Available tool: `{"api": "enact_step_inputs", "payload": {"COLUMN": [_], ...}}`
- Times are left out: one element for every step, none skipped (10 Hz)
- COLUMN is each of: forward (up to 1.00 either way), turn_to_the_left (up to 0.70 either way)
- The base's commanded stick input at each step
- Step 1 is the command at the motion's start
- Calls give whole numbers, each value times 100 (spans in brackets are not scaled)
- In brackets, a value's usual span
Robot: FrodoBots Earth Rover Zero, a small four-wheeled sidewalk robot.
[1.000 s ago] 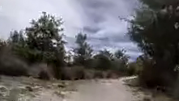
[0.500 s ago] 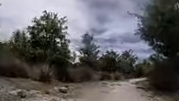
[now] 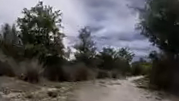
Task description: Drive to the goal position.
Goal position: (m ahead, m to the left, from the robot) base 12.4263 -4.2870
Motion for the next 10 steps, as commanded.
{"api": "enact_step_inputs", "payload": {"forward": [85,85,85,85,85,85,85,85,85,85], "turn_to_the_left": [-29,0,0,-17,-33,-13,0,0,0,0]}}
